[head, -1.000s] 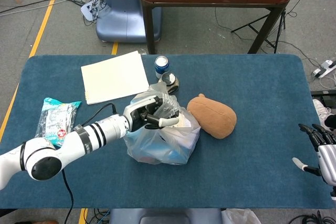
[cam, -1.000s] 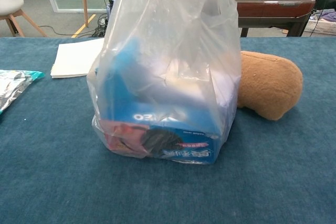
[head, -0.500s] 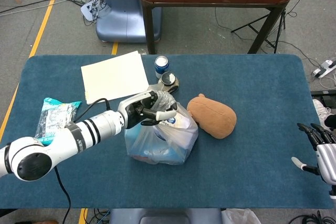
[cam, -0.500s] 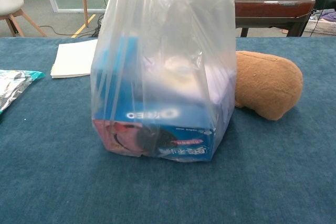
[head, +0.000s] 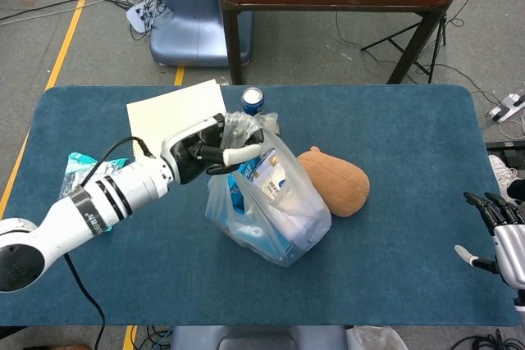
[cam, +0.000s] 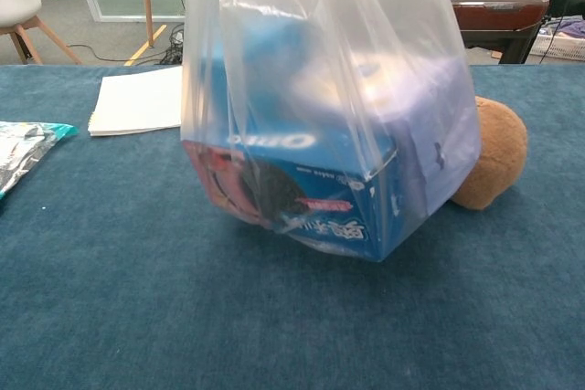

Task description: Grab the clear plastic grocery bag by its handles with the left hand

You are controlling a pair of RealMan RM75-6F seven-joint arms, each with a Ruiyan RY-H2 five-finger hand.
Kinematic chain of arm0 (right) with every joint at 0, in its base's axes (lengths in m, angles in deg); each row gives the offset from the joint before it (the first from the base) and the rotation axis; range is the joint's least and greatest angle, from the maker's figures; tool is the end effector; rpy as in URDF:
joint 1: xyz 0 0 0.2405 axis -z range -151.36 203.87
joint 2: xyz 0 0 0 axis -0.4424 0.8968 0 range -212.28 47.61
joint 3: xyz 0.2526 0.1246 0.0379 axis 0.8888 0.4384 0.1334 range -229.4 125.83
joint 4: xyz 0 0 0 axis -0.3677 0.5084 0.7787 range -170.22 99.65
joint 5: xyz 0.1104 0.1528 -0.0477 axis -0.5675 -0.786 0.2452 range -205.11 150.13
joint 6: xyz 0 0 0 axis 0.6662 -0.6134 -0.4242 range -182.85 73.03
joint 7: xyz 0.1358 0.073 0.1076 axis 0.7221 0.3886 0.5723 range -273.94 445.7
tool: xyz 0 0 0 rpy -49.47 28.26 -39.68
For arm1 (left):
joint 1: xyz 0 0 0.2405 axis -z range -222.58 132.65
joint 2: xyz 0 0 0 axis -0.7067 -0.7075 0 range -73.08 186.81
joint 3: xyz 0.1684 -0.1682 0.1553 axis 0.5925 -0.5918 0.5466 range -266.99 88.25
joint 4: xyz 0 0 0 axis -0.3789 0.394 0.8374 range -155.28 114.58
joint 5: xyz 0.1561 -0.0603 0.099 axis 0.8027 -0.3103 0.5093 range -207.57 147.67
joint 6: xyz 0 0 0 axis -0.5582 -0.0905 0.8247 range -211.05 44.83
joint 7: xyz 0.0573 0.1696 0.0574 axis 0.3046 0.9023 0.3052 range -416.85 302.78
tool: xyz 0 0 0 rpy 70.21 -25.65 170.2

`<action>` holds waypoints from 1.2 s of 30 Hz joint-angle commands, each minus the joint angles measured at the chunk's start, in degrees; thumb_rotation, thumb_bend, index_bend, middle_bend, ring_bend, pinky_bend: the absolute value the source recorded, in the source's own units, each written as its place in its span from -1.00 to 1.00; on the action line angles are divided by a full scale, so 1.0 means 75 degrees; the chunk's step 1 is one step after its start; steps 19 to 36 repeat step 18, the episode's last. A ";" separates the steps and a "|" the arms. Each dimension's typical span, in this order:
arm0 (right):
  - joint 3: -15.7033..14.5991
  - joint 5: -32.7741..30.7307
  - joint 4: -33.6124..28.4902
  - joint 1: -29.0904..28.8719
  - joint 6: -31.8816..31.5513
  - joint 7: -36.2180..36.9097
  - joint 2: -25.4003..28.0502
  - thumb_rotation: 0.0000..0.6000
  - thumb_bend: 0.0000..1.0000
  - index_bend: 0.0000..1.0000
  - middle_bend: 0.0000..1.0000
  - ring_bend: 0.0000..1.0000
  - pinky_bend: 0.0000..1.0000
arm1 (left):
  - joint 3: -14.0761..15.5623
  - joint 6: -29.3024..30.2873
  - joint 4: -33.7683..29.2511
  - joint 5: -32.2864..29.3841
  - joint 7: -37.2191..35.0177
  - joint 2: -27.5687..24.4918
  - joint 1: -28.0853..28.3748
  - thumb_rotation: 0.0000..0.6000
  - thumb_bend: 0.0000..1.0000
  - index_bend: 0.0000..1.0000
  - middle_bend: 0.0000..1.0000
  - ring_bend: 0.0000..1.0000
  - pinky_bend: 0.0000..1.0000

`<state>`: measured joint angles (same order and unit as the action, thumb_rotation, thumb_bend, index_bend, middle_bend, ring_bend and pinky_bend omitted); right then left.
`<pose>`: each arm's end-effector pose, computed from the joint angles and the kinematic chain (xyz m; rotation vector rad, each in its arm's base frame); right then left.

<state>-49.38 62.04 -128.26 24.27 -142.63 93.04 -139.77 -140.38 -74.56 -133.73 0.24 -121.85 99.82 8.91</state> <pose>-0.3292 -0.2078 0.2254 1.3823 -0.8949 0.9414 0.0773 0.3821 0.2079 1.0906 2.3620 1.3160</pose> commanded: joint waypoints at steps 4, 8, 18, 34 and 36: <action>-0.0001 -0.0010 -0.0025 0.0001 0.0007 -0.0014 0.0011 1.00 -0.80 -0.70 -0.48 -0.76 -0.58 | -0.0505 0.0180 -0.0162 0.0105 0.0172 0.0095 -0.0517 1.00 -0.47 0.02 0.44 0.63 1.00; 0.0008 0.0004 -0.0046 -0.0006 -0.0006 -0.0027 0.0020 1.00 -0.80 -0.70 -0.48 -0.76 -0.58 | -0.0681 0.0132 -0.0177 0.0105 0.0228 0.0150 -0.0668 1.00 -0.47 0.02 0.44 0.63 1.00; 0.0010 -0.0007 -0.0078 -0.0022 0.0022 -0.0063 0.0025 1.00 -0.80 -0.70 -0.48 -0.76 -0.58 | -0.0774 0.0091 -0.0094 0.0022 0.0420 0.0232 -0.0767 1.00 -0.47 0.02 0.44 0.63 1.00; 0.0010 -0.0007 -0.0078 -0.0022 0.0022 -0.0063 0.0025 1.00 -0.80 -0.70 -0.48 -0.76 -0.58 | -0.0774 0.0091 -0.0094 0.0022 0.0420 0.0232 -0.0767 1.00 -0.47 0.02 0.44 0.63 1.00; 0.0010 -0.0007 -0.0078 -0.0022 0.0022 -0.0063 0.0025 1.00 -0.80 -0.70 -0.48 -0.76 -0.58 | -0.0774 0.0091 -0.0094 0.0022 0.0420 0.0232 -0.0767 1.00 -0.47 0.02 0.44 0.63 1.00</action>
